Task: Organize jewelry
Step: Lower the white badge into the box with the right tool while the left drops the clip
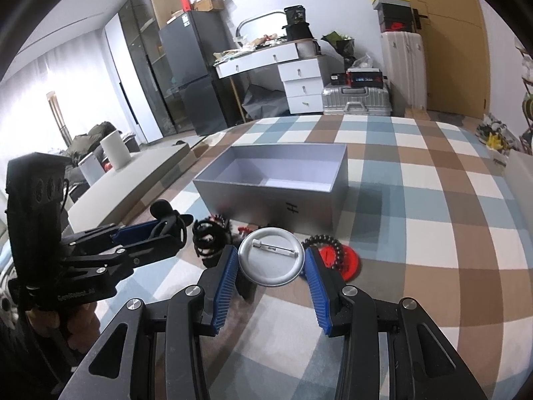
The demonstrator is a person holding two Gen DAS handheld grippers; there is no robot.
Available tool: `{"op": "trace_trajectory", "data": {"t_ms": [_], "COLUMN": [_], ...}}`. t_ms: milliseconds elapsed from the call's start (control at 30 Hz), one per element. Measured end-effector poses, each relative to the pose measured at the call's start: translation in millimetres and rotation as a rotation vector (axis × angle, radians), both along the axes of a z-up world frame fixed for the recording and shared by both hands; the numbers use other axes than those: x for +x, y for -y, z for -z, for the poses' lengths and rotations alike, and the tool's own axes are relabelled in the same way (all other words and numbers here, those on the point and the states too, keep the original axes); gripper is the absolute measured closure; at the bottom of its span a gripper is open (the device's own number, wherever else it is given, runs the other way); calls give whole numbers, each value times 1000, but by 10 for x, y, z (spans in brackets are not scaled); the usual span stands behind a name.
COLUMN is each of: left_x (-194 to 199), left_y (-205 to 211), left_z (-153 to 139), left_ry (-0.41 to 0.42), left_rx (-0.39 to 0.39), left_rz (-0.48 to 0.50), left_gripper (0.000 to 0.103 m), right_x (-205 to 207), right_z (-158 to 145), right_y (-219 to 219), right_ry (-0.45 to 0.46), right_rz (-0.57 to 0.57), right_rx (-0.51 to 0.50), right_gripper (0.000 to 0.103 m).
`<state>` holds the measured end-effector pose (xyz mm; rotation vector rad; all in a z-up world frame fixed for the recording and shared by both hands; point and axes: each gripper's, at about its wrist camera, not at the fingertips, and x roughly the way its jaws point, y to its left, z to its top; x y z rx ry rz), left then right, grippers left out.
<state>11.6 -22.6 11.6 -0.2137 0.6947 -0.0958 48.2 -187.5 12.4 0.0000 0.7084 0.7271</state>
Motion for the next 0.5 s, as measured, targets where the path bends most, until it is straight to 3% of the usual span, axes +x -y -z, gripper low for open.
{"op": "trace_trajectory", "data": {"t_ms": [500], "left_x": [177], "left_y": [-68], "left_z": [-142], "left_ry": [22], "left_rx": [18], "left_rz": [-16], "left_gripper": [61], "right_x": [226], "right_z": [-265], "right_y": [-64], "right_ry": [7], "right_rz": [29], "right_rx": [42], "right_gripper": [62]}}
